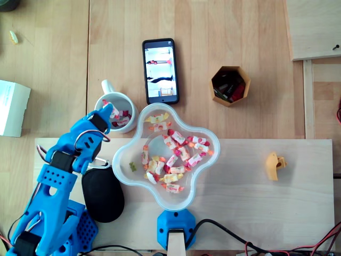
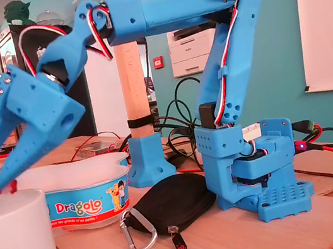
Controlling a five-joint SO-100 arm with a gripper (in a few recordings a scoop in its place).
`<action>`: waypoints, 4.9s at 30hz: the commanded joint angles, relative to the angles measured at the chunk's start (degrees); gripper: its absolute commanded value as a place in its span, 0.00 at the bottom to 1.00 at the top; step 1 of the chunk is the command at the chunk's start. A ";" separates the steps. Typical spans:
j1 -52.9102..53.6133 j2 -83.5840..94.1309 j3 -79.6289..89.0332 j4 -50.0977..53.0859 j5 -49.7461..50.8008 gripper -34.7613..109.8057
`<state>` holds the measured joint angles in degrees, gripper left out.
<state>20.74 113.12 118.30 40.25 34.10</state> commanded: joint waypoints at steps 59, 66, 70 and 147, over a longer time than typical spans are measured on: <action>0.79 2.02 0.79 -0.62 0.18 0.33; 0.79 1.23 0.97 -0.62 0.09 0.33; 0.79 1.23 0.97 -0.62 0.09 0.33; -28.92 77.26 52.38 -34.19 -37.88 0.33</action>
<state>-8.61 187.29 169.37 6.59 -3.25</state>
